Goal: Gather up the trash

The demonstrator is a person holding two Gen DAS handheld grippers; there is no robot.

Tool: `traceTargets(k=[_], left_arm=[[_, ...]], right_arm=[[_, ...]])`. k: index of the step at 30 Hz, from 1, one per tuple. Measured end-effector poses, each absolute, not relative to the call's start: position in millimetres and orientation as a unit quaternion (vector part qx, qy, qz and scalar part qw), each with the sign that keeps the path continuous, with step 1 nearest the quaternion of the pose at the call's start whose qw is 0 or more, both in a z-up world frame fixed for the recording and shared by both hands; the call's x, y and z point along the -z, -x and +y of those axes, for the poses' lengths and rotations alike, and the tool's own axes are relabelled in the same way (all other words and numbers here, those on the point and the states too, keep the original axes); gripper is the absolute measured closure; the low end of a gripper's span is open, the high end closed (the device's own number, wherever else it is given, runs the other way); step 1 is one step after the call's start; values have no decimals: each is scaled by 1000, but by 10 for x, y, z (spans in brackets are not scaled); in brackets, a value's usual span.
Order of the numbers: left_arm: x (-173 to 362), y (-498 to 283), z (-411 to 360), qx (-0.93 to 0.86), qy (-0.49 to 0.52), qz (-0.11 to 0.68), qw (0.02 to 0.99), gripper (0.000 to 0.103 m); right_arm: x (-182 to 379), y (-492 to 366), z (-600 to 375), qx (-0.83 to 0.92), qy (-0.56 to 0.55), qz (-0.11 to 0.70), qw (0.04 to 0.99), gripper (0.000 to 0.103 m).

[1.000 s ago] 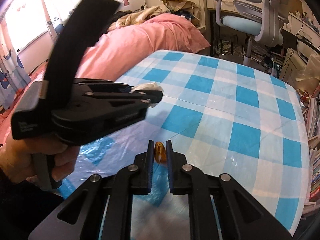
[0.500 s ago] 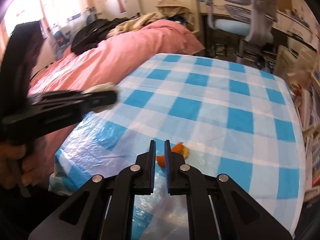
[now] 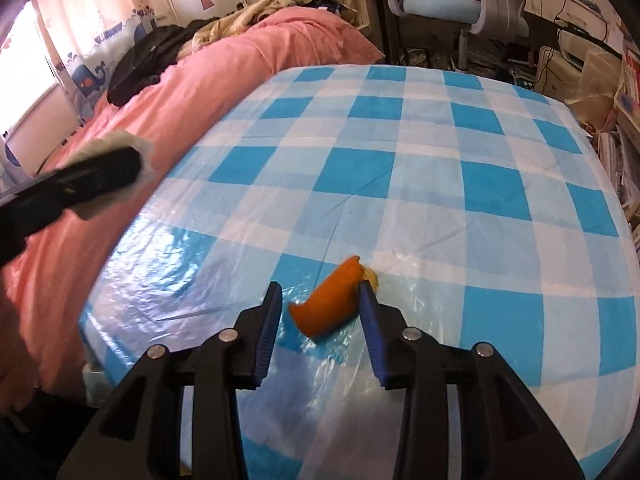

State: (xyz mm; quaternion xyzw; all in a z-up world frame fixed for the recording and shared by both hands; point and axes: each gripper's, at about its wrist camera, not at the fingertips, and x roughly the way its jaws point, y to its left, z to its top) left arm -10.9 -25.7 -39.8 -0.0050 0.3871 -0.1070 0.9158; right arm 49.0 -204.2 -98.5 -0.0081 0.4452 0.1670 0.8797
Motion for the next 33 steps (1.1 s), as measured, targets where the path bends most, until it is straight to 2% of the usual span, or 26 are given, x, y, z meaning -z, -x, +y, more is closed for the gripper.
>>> traceTargets(k=[5, 14, 22, 25, 29, 33], left_arm=[[351, 154, -264, 110, 4, 381, 918, 92], [311, 376, -238, 102, 1, 376, 921, 92], [358, 813, -203, 87, -2, 382, 920, 92], [436, 1053, -193, 83, 5, 395, 915, 92], [589, 1365, -213, 80, 9, 417, 905, 92], [782, 1710, -273, 77, 4, 445, 892, 92]], right_arm=[[921, -382, -1995, -187, 24, 435, 880, 76], [663, 91, -1908, -259, 11, 413, 873, 76], [783, 723, -1606, -337, 35, 441, 831, 76], [913, 881, -1550, -340, 42, 464, 817, 74], [1001, 1000, -1588, -329, 43, 480, 812, 63], [954, 1065, -1754, -291, 31, 474, 831, 57]])
